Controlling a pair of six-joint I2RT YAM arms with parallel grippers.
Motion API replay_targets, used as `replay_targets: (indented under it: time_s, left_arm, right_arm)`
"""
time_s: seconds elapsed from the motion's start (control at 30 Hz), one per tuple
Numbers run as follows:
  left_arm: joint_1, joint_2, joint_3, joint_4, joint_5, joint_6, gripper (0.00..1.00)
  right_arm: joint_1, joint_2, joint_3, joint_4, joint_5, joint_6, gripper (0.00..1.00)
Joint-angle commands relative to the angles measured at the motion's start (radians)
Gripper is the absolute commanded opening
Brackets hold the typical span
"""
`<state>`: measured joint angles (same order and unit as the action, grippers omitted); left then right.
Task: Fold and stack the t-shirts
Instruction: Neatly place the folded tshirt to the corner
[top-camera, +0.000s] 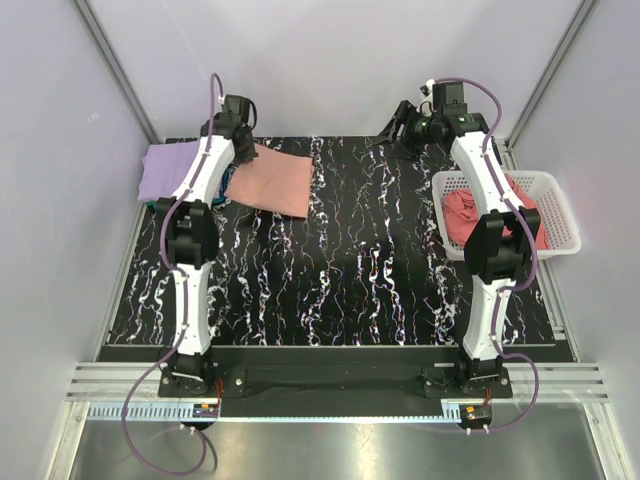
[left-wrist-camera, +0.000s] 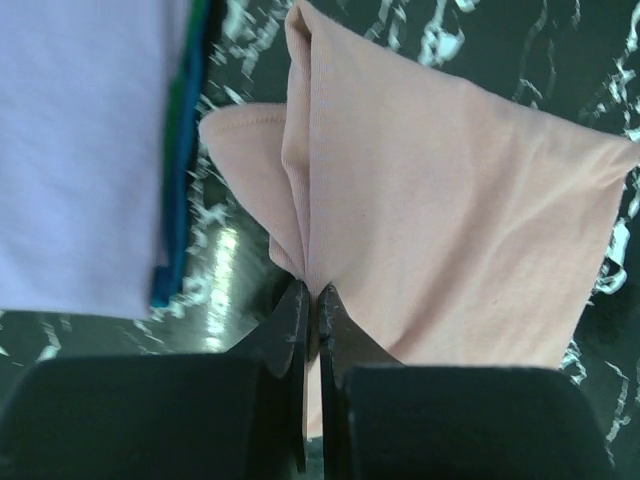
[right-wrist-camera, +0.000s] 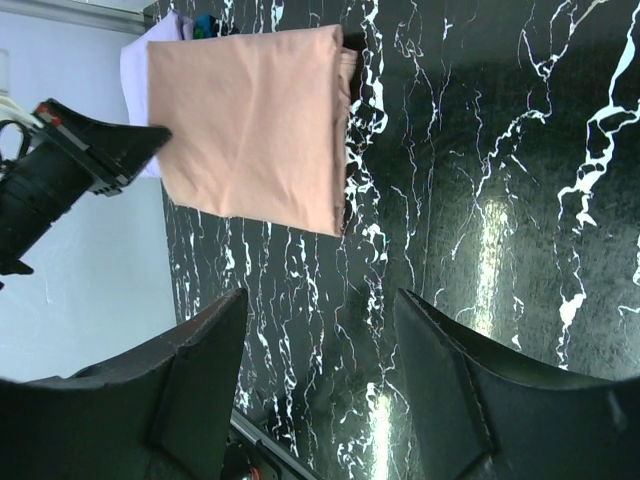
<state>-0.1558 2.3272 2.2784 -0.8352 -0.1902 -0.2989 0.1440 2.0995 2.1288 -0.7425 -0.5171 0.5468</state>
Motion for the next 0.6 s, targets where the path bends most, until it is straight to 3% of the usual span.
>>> replay_targets:
  time_s: [0.0,0.27,0.43,0.57]
  left_arm:
    - [0.047,-0.062,0.081,0.093,-0.031,0.096,0.00]
    - [0.130,-0.060,0.206,0.143,0.032,0.124,0.00]
    - [0.154,-0.089,0.170,0.108,-0.015,0.187,0.00]
    - [0.249,-0.109,0.121,0.094,-0.032,0.227,0.00]
  right_arm:
    - [0.003,0.020,0.054,0.037,-0.023,0.005,0.68]
    - [0.000,0.060,0.082,0.046,-0.037,0.018,0.68]
    - [0.000,0.103,0.125,0.042,-0.050,0.025,0.68]
    - [-0.006,0.131,0.143,0.034,-0.060,0.033,0.68]
